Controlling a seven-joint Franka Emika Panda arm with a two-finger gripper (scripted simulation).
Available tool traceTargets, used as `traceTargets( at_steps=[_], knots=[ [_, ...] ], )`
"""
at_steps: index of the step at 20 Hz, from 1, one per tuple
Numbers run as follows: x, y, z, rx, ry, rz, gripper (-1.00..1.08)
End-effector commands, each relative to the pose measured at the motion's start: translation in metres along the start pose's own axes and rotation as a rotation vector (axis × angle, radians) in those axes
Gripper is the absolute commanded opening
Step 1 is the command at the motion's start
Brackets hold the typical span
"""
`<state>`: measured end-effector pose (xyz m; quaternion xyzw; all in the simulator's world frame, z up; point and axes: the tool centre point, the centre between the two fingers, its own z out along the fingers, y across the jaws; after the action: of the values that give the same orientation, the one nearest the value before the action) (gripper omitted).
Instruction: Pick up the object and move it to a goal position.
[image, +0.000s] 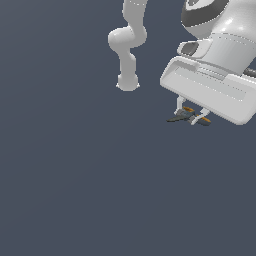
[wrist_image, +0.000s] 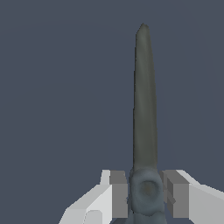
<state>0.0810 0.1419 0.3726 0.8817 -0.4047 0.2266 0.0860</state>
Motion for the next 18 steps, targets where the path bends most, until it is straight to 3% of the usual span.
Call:
traceTargets(
  at_steps=[1, 18],
  knots=[
    [0.002, -0.011, -0.018, -0.008, 0.023, 0.034, -1.00],
    [0.008, -0.061, -0.093, -0.044, 0.121, 0.171, -1.00]
  ],
)
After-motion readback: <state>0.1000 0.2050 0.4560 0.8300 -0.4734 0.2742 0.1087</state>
